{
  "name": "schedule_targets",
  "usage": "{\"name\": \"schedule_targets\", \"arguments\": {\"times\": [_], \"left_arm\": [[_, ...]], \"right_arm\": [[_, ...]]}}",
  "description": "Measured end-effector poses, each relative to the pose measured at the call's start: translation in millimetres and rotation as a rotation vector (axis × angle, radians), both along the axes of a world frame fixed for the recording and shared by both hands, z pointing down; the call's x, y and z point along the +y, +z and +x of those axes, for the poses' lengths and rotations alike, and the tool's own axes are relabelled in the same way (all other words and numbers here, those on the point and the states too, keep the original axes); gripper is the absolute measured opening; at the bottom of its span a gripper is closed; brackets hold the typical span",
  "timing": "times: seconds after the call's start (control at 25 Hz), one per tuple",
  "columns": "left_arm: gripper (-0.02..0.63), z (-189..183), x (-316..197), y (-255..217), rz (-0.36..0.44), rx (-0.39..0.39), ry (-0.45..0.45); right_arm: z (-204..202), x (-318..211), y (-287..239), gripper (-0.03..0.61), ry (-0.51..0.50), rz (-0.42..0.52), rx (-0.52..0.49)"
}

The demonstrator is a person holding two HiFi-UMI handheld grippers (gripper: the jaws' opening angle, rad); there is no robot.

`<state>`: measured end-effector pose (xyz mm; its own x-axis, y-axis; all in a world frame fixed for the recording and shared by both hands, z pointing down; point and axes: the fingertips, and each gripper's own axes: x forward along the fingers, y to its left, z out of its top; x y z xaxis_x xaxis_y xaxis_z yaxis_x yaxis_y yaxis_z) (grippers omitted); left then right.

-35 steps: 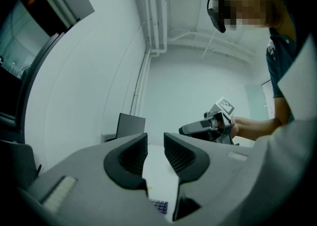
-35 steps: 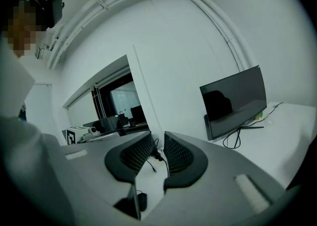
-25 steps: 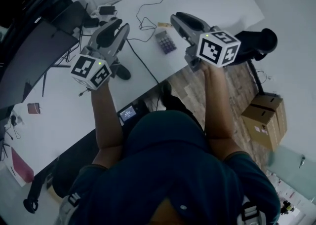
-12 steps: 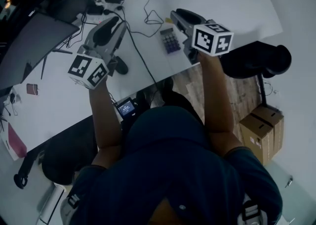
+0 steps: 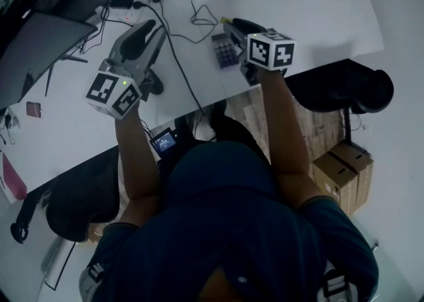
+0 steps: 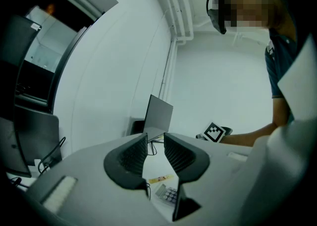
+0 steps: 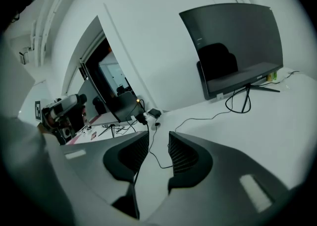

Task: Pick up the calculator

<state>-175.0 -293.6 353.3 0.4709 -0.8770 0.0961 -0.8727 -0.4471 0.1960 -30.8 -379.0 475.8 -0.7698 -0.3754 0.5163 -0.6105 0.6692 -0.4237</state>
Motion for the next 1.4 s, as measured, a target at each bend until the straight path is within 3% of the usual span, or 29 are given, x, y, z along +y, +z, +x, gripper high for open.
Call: {"name": "schedule_targets", "arguments": {"times": [0.48, 0.72, 1.16, 1.4], "left_arm": [[0.1, -19.5, -1.3, 38.4, -0.066, 0.028, -0.042], [0.1, -28.1, -2.0, 59.8, -0.097, 0.045, -0.057], [0.1, -43.6, 2.6, 87.6, -0.14, 0.069, -0.089], [0.101, -48.3, 5.5, 97.9, -0.153, 0.082, -0.1]], "right_arm": [[-2.3, 5.2, 91.8, 0.233, 0.019, -0.125, 0.154], [2.3, 10.3, 140.1, 0.41, 0.041, -0.183, 0.277], [7.6, 21.0, 202.2, 0.491, 0.046, -0.216, 0.464], [12.9, 23.3, 222.1, 0.492, 0.057, -0.212, 0.54]]}}
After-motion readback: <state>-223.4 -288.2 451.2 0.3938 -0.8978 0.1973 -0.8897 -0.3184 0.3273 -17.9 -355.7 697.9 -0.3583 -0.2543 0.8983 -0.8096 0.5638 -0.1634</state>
